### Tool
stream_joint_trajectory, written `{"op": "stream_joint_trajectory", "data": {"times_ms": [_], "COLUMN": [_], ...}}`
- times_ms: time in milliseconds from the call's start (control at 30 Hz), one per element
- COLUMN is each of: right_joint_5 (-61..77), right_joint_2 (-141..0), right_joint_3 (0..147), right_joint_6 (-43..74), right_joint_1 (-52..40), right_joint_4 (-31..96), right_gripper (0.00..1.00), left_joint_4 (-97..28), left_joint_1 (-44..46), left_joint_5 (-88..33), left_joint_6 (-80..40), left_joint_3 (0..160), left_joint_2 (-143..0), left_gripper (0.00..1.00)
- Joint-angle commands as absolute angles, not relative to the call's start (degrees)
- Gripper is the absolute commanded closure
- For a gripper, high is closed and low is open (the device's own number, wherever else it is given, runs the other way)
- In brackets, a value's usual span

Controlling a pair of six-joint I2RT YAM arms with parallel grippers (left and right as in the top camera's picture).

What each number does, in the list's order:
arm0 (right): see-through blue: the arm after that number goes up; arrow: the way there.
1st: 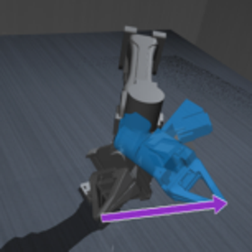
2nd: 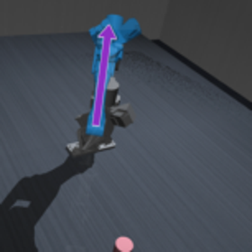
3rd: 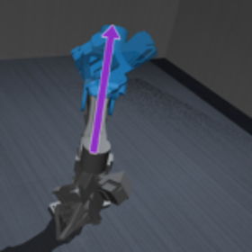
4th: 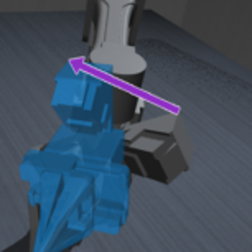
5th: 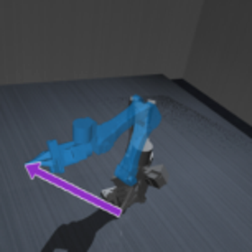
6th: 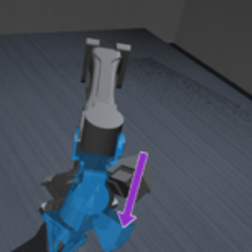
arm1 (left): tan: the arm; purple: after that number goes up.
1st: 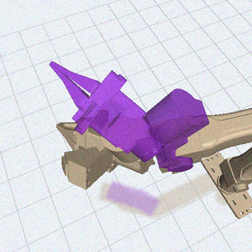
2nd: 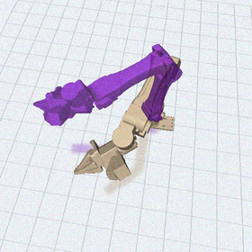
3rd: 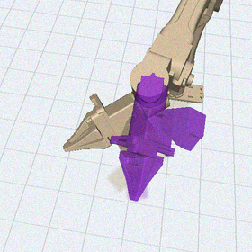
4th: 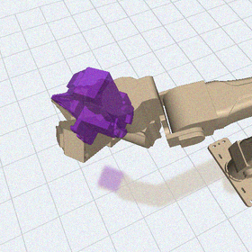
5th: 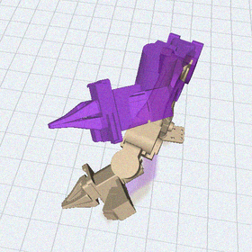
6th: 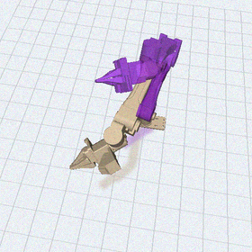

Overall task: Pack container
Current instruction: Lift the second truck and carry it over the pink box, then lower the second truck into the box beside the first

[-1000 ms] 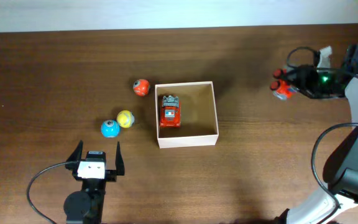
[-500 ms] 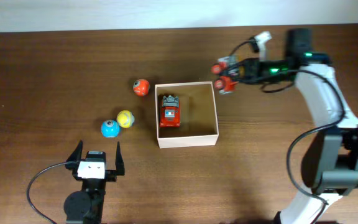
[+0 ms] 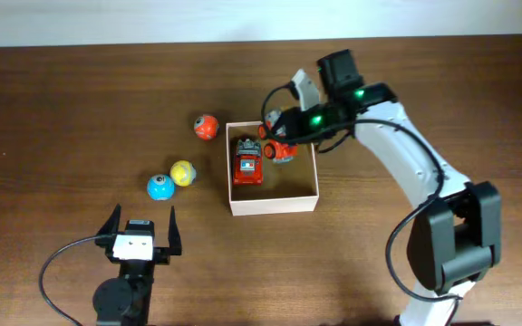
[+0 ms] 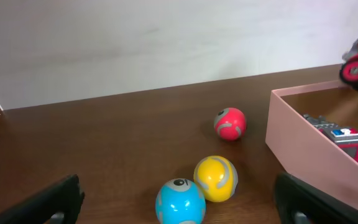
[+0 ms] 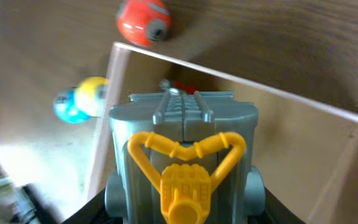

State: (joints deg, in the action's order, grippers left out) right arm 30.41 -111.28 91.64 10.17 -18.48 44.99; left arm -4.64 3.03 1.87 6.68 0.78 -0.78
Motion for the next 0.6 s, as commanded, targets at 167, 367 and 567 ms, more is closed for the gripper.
{"op": "stream_joint_trajectory", "data": {"times_ms": [167, 367, 567], "right_joint_5": [5.8, -3.3, -5.5], "right_joint_2": [-109.2, -109.2, -109.9], "right_joint_3": [92.9, 92.9, 92.9], "right_joint_6": [20.6, 23.3, 23.3], "right_joint_1": [-24.7, -27.6, -28.6], "right_joint_4": [46.6, 47.1, 47.5], "right_gripper": [0.53, 0.53, 0.53], "left_joint_4": [-4.8, -4.8, -4.8], "left_joint_1": [2.7, 2.7, 2.7], "left_joint_5": [1.2, 1.2, 1.2], "left_joint_6": [7.6, 7.6, 7.6], "left_joint_3": [0.5, 0.5, 0.5], "left_joint_2": [-0.3, -0.3, -0.3], "left_gripper": [0.01, 0.01, 0.01]}}
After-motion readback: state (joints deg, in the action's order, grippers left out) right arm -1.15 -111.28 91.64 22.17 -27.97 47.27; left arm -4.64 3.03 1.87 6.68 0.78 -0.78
